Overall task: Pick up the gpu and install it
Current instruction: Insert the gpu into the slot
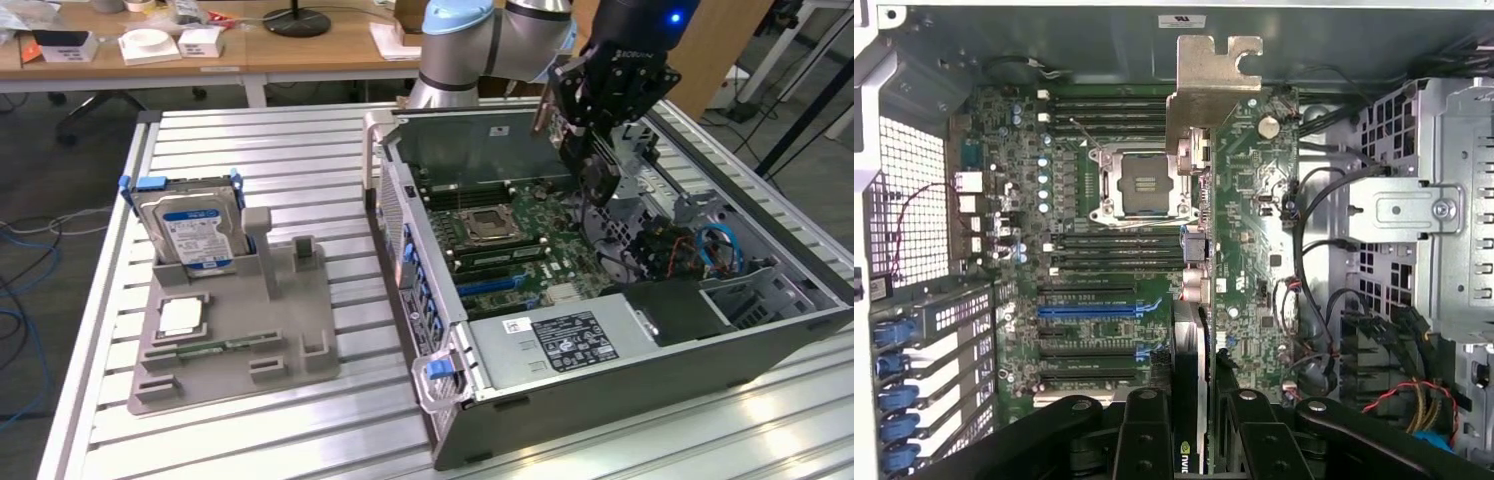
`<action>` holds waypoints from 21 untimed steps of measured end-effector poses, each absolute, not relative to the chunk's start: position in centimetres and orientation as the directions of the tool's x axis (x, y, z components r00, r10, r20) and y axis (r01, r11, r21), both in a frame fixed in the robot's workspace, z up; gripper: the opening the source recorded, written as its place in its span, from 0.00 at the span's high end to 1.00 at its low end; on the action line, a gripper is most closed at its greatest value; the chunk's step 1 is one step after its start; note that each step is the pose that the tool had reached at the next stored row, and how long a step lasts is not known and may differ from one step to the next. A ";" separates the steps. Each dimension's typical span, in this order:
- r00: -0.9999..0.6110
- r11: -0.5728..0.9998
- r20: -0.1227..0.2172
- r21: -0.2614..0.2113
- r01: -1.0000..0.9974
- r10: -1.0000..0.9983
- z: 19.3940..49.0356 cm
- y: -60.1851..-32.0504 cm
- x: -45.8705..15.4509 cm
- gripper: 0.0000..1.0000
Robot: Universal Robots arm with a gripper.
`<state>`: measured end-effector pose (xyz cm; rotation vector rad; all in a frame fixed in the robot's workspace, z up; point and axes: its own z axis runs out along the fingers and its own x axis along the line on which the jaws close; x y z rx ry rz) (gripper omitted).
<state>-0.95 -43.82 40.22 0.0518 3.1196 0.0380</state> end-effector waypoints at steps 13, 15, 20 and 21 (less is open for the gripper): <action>-0.999 0.999 -0.021 0.025 -0.034 -0.033 40.2 -43.8 -0.9 0.73; -0.999 0.999 -0.021 0.025 -0.045 -0.045 40.2 -43.8 -0.9 0.73; -0.997 0.997 -0.021 0.025 -0.074 -0.074 40.2 -43.8 -0.9 0.73; -0.997 0.996 -0.021 0.025 -0.080 -0.080 40.2 -43.8 -0.9 0.73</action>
